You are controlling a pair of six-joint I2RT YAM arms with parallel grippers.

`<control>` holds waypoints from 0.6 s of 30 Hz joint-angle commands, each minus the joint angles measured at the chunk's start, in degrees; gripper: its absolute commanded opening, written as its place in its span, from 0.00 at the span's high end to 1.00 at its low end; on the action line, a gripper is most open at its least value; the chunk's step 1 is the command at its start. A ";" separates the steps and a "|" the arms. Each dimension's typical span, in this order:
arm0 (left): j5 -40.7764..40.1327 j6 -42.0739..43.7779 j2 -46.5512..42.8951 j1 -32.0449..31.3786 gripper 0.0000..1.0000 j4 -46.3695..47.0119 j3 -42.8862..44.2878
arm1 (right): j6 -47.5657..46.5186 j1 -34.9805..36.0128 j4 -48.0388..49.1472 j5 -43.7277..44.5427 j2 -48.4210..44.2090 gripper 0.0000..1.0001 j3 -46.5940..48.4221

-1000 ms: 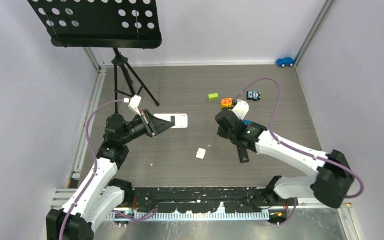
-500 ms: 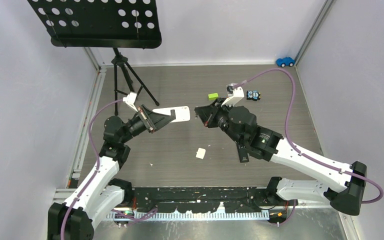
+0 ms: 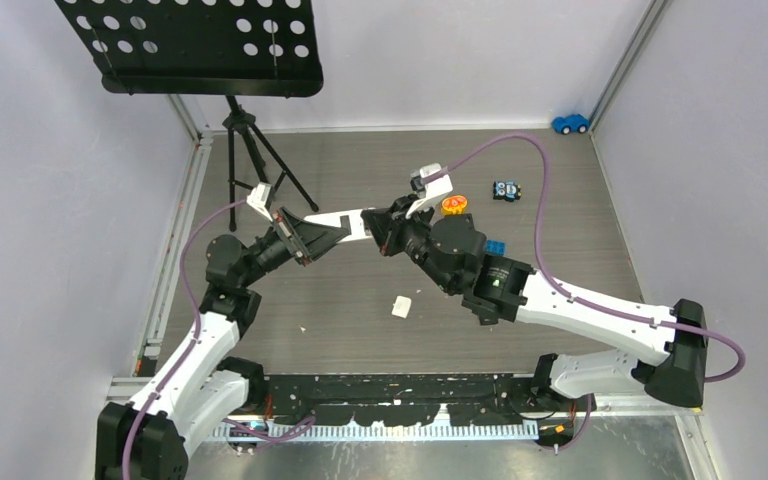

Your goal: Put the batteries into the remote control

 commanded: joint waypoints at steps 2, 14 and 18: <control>-0.20 -3.45 -0.09 -0.09 1.00 6.68 -1.08 | -9.28 1.77 8.05 7.50 1.49 0.99 0.76; -0.54 -7.26 1.24 -0.11 1.00 12.58 -1.51 | -12.49 3.82 9.42 10.34 2.76 0.99 -1.01; -0.62 -7.64 1.34 -0.09 1.00 13.45 -1.34 | -12.81 3.93 9.39 10.98 2.55 0.98 -1.64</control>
